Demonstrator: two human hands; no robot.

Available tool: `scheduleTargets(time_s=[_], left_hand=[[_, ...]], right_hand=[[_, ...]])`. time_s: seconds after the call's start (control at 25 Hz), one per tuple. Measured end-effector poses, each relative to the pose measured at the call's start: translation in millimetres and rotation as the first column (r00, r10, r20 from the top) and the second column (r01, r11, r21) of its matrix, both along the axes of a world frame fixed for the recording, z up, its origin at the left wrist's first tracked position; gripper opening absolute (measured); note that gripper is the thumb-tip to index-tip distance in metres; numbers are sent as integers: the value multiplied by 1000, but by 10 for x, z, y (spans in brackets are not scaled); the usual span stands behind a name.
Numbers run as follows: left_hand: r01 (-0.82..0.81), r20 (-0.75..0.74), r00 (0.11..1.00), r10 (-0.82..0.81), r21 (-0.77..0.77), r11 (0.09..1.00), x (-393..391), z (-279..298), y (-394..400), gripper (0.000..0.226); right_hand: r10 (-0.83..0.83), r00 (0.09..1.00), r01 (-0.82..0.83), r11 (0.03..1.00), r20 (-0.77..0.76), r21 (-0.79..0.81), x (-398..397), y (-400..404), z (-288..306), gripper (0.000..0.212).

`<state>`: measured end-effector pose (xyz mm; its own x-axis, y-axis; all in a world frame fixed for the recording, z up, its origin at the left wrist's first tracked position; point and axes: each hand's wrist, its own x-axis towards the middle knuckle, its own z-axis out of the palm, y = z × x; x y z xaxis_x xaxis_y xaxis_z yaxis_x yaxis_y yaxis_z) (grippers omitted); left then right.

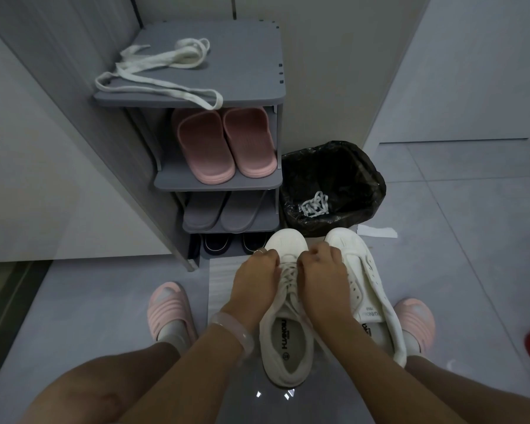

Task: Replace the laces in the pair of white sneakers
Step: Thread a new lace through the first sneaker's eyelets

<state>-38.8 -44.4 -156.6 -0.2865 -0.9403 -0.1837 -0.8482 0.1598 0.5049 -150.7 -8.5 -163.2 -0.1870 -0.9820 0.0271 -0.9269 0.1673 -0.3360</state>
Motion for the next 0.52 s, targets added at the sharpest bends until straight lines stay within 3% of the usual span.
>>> scheduleTargets(time_s=[0.24,0.32,0.4,0.52], left_hand=[[3,101,995,-1,-18,1000,-88,-35,11,17],[28,132,991,-26,-12,1000,-95,-43,-10,18],[55,151,987,-53,-8,998,-102,-29,-12,20],[58,145,988,-54,-19,998,-88,-4,-9,23]], right_hand=[[29,999,-23,980,-28,198,-15,-43,73,26],[98,989,-87,991,-108,106,43,-58,138,22],[139,979,-133,990,-151,47,52,-67,118,33],[76,996,-70,989,-41,131,58,-71,126,18]])
